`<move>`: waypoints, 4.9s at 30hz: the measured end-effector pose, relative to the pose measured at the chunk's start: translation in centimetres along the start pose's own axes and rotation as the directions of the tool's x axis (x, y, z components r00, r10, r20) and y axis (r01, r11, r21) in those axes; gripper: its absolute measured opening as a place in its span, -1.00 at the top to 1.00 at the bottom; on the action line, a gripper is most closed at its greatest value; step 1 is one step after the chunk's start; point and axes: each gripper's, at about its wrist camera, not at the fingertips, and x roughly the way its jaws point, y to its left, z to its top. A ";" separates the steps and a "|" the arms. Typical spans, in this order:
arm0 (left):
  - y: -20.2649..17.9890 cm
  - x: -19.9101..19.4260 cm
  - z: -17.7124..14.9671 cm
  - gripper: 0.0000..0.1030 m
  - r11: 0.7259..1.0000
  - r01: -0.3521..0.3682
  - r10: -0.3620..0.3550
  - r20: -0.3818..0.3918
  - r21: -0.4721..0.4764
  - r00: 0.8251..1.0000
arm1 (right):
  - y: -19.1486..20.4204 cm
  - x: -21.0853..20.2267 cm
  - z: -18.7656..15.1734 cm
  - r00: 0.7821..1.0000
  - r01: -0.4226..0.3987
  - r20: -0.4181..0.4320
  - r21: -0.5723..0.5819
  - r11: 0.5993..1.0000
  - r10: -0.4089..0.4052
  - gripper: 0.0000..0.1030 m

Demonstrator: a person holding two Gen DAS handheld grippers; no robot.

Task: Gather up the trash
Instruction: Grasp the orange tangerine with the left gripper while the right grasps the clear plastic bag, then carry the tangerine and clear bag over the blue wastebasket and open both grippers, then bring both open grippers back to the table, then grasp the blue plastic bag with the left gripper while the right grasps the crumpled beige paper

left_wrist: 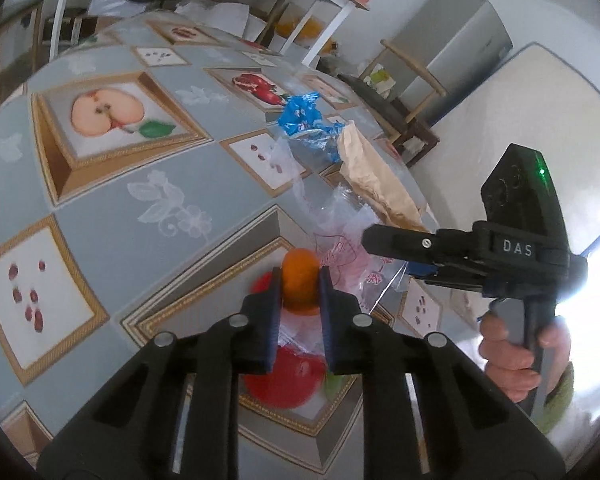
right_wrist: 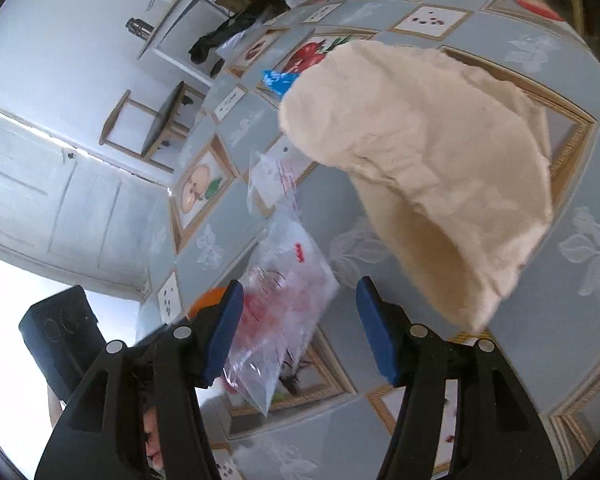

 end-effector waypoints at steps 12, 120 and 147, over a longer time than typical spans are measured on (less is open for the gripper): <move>1.8 -3.8 0.1 0.70 0.995 0.039 -0.029 0.106 -0.096 0.994 | 2.3 -0.9 -2.2 0.990 0.135 0.052 -0.102 0.986 -0.130 0.57; -1.0 9.8 17.8 -0.26 0.990 -0.138 0.136 -0.091 -0.024 0.987 | -1.4 -1.4 9.4 0.925 0.366 0.133 -0.070 0.928 -0.355 -0.44; -3.1 7.8 6.7 0.91 0.973 -0.177 0.206 -0.216 0.146 0.954 | -1.4 -2.0 0.0 0.922 0.387 0.075 -0.262 0.884 -0.381 0.87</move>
